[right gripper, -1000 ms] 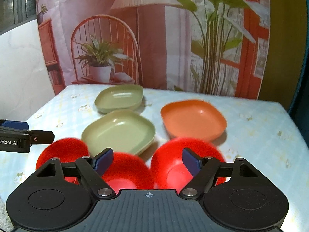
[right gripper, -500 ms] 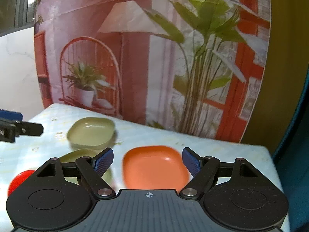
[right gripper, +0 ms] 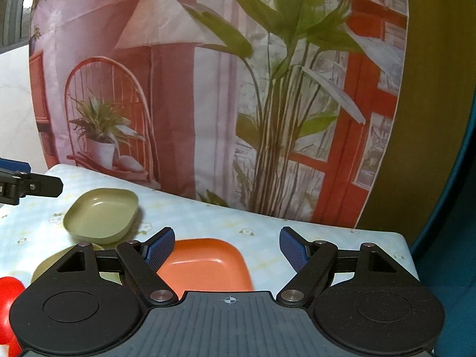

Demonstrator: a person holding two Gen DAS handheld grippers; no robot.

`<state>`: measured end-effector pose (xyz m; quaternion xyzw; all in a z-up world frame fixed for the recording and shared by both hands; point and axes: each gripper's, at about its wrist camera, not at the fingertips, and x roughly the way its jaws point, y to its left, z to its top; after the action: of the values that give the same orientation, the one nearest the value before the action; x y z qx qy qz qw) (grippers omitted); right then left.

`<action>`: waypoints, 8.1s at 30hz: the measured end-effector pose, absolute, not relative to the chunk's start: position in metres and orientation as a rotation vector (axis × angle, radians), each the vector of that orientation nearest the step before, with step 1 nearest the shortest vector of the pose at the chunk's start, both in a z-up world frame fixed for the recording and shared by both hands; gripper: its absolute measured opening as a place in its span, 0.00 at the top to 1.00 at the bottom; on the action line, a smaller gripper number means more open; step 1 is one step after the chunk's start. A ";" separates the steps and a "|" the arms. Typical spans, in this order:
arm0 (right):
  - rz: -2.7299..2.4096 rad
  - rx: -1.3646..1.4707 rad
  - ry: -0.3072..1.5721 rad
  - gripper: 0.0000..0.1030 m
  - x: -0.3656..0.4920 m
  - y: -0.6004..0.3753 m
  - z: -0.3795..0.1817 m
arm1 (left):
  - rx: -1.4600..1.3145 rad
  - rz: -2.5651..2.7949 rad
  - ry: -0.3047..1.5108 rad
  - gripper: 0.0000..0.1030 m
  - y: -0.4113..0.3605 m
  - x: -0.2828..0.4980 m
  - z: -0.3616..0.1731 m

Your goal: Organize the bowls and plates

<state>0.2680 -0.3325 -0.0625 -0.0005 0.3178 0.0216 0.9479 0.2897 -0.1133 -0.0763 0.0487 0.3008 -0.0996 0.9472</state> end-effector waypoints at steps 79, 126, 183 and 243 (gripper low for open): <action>0.039 0.189 0.816 0.89 0.298 -0.374 -0.151 | 0.119 -0.454 0.955 0.77 -0.179 0.363 -0.173; 0.240 0.034 0.801 0.89 0.303 -0.228 -0.114 | 0.012 -0.431 1.004 0.73 -0.020 0.293 -0.147; 0.242 -0.027 0.929 0.82 0.306 -0.218 -0.143 | -0.071 -0.326 0.990 0.70 0.012 0.318 -0.151; 0.278 0.083 0.929 0.53 0.452 -0.184 -0.172 | -0.096 -0.248 0.926 0.58 0.033 0.434 -0.166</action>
<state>0.4521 -0.1839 -0.1719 0.0398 0.4464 0.1334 0.8839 0.4340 0.0331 -0.1659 -0.0461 0.4455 -0.1193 0.8861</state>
